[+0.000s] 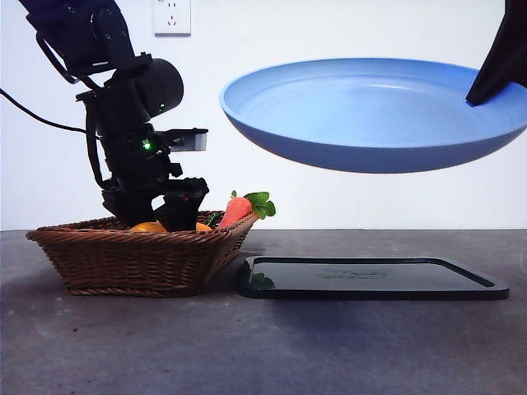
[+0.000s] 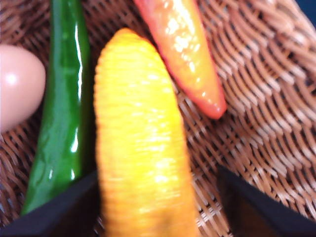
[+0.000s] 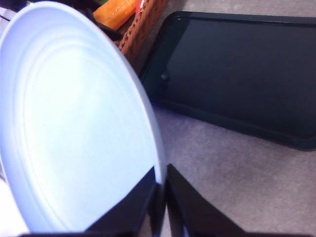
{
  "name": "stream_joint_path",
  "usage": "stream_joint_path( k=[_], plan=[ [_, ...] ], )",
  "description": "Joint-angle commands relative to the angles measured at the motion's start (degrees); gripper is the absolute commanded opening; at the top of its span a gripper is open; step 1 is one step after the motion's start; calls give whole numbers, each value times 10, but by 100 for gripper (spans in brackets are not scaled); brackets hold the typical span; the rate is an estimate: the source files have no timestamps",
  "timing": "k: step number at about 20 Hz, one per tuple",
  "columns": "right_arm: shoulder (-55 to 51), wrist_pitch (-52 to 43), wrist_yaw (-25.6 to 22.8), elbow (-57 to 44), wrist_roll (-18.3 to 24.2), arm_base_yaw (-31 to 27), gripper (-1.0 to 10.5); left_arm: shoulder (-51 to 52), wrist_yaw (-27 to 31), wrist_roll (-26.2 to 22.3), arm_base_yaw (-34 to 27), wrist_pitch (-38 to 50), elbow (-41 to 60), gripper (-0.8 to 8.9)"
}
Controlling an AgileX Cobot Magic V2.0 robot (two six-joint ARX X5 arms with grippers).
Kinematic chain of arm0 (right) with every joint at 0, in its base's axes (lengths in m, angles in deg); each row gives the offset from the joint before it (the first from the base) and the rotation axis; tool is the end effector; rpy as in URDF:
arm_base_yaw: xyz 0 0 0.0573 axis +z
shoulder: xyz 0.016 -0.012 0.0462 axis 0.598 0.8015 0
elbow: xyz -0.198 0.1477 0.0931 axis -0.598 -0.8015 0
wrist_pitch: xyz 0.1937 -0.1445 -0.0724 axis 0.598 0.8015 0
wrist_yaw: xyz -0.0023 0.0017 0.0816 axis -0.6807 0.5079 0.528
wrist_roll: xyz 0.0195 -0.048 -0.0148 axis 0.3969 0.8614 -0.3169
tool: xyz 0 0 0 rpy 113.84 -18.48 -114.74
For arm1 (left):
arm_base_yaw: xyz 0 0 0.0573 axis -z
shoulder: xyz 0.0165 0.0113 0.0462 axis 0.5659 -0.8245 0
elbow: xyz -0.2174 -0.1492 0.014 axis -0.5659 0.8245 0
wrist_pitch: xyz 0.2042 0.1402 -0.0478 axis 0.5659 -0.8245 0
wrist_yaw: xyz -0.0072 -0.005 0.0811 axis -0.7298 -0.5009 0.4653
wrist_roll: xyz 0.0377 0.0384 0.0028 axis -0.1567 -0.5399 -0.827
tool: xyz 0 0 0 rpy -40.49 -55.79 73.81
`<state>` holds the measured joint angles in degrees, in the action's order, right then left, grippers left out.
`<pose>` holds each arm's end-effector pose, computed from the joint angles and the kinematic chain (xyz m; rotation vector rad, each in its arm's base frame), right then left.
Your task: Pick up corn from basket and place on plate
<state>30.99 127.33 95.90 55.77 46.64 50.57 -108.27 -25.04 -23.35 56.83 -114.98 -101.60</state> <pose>0.1644 0.0544 0.2808 0.2708 0.8512 0.6128 0.3743 -0.1563 0.1902 0.4304 0.9657 -0.5726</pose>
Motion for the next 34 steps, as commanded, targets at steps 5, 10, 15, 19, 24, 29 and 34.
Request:
stream_joint_path(
  k=[5,10,15,19,24,29,34],
  plan=[
    [3,-6,2,12,-9,1,2,-11,3,29,3,-17,-13,192],
    [14,-6,-13,12,-18,2,2,9,2,69,-5,-37,-26,192],
    [91,-23,-12,12,-21,2,2,94,-16,77,-5,-39,-34,192],
    [171,-67,-6,12,-58,2,2,167,-138,111,-4,-55,-34,192],
    [247,-125,43,13,-113,1,2,182,-259,102,39,-131,-32,192],
    [269,-173,70,14,-151,-7,2,146,-256,68,115,-144,-31,193],
    [270,-175,99,14,-153,-28,2,84,-237,43,155,-145,-31,193]
  ],
)
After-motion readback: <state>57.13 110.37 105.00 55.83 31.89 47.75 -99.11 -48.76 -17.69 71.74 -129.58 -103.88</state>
